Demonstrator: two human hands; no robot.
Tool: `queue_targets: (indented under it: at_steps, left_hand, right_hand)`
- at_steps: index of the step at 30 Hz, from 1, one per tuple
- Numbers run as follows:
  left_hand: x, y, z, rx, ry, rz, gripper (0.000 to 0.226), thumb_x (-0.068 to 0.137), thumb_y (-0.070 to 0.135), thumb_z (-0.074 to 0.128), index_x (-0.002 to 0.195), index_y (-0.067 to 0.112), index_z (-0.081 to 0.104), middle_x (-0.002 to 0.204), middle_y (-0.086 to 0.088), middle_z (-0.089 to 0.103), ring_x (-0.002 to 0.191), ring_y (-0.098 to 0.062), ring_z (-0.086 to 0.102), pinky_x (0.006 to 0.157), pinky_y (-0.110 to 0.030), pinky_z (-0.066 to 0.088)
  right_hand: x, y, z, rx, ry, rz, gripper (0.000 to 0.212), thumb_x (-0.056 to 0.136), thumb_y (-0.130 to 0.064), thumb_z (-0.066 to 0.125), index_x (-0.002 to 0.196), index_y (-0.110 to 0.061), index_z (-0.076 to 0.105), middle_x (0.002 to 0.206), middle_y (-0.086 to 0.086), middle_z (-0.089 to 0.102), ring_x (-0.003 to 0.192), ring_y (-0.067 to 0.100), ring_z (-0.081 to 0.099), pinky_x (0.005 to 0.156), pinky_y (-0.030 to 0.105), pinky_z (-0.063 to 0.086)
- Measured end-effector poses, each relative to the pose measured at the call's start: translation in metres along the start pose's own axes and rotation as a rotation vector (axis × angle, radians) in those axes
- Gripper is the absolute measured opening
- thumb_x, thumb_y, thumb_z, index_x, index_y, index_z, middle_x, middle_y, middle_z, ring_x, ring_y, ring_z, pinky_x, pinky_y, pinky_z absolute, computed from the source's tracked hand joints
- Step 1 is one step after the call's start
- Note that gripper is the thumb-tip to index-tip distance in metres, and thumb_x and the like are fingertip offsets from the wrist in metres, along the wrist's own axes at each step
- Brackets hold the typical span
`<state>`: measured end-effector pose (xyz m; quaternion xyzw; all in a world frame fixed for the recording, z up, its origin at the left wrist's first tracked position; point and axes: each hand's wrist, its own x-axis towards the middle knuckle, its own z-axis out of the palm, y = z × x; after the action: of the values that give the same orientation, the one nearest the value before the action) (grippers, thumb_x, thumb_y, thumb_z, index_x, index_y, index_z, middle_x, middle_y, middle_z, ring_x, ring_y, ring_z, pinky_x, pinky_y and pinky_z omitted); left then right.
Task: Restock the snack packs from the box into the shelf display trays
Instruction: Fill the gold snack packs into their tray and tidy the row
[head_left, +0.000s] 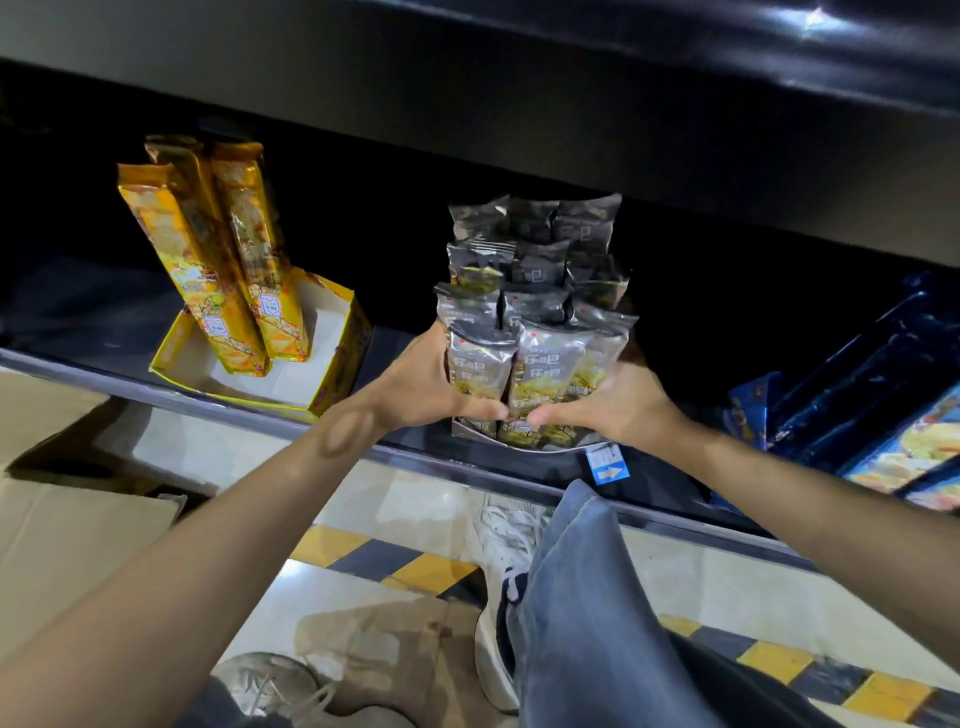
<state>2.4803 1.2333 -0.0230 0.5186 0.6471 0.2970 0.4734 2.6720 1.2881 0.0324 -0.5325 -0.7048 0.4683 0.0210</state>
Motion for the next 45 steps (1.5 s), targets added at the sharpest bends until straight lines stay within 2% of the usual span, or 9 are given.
queue_targets:
  at_steps: [5,11,14,21,25,28,31,35,45]
  left_hand:
    - [0.002,0.002,-0.004,0.088,-0.040,0.024,0.048,0.060,0.013,0.088,0.089,0.032,0.054,0.086,0.029,0.057,0.081,0.015,0.055,0.074,0.003,0.039]
    - [0.007,0.017,-0.023,0.071,-0.178,-0.017,0.060,0.046,0.037,0.090,0.097,0.011,0.069,0.099,-0.001,0.073,0.099,-0.015,0.067,0.090,-0.040,0.053]
    - [0.003,0.015,-0.031,-0.001,-0.222,-0.048,0.050,0.056,0.014,0.086,0.100,0.004,0.067,0.088,0.010,0.073,0.089,-0.001,0.067,0.088,-0.023,0.054]
    - [-0.003,0.024,-0.024,0.049,-0.173,-0.016,0.053,0.057,0.025,0.089,0.099,0.003,0.065,0.100,-0.010,0.071,0.099,-0.022,0.067,0.091,-0.042,0.052]
    - [-0.005,0.026,-0.017,0.060,-0.122,0.020,0.077,0.044,0.047,0.091,0.107,0.009,0.064,0.108,-0.006,0.070,0.106,-0.020,0.064,0.096,-0.046,0.049]
    - [-0.009,0.022,-0.020,0.046,-0.098,0.017,0.079,0.045,0.046,0.086,0.113,0.019,0.058,0.113,0.003,0.066,0.111,-0.013,0.060,0.101,-0.041,0.047]
    - [-0.015,0.018,-0.023,0.032,-0.091,0.023,0.100,0.044,0.060,0.085,0.128,0.017,0.050,0.125,0.005,0.060,0.120,-0.011,0.055,0.104,-0.040,0.044]
    - [-0.022,0.017,-0.025,0.019,-0.077,0.019,0.101,0.050,0.053,0.088,0.134,0.019,0.044,0.132,0.006,0.056,0.126,-0.012,0.050,0.106,-0.042,0.042]
    - [-0.053,0.049,-0.031,0.097,0.207,-0.031,0.125,0.055,0.051,0.084,0.152,0.021,0.011,0.148,-0.001,0.039,0.138,-0.018,0.035,0.112,-0.029,0.030]
  right_hand:
    - [-0.003,0.006,0.007,0.049,0.012,-0.040,0.052,0.051,-0.037,0.089,0.065,-0.033,0.039,0.045,-0.027,0.046,0.050,-0.021,0.051,0.050,-0.004,0.035]
    - [0.008,0.014,0.007,0.026,0.075,0.071,0.050,0.059,-0.037,0.087,0.067,-0.024,0.039,0.063,-0.015,0.040,0.057,-0.003,0.039,0.040,0.006,0.035]
    - [0.012,0.018,0.004,-0.031,0.051,0.155,0.058,0.051,-0.049,0.086,0.074,-0.012,0.049,0.066,-0.006,0.046,0.058,0.004,0.044,0.038,0.005,0.030]
    - [0.021,0.022,-0.005,0.004,-0.045,0.038,0.127,0.027,-0.069,0.081,0.137,-0.017,0.046,0.131,-0.008,0.055,0.114,-0.001,0.053,0.092,0.011,0.038]
    - [0.014,0.022,-0.015,0.183,-0.140,-0.083,0.080,0.063,-0.017,0.085,0.133,-0.013,0.047,0.111,-0.020,0.057,0.089,-0.027,0.053,0.077,-0.006,0.037]
    - [0.015,0.028,-0.019,0.082,-0.140,0.008,0.060,0.051,-0.050,0.086,0.100,-0.034,0.054,0.116,-0.014,0.057,0.118,0.001,0.051,0.106,0.022,0.037]
    - [0.013,0.028,-0.019,0.011,-0.103,0.049,0.143,0.026,-0.073,0.081,0.146,-0.022,0.023,0.151,-0.004,0.034,0.138,0.011,0.032,0.114,0.036,0.031]
    - [0.005,0.026,-0.021,0.073,0.008,-0.056,0.153,0.033,-0.062,0.085,0.149,-0.031,-0.009,0.159,-0.005,0.011,0.145,0.010,0.015,0.118,0.036,0.023]
    - [-0.042,-0.011,-0.015,-0.175,0.106,-0.103,0.027,0.077,-0.043,0.073,0.089,-0.021,0.062,0.077,-0.007,0.056,0.085,0.013,0.054,0.062,0.024,0.038]
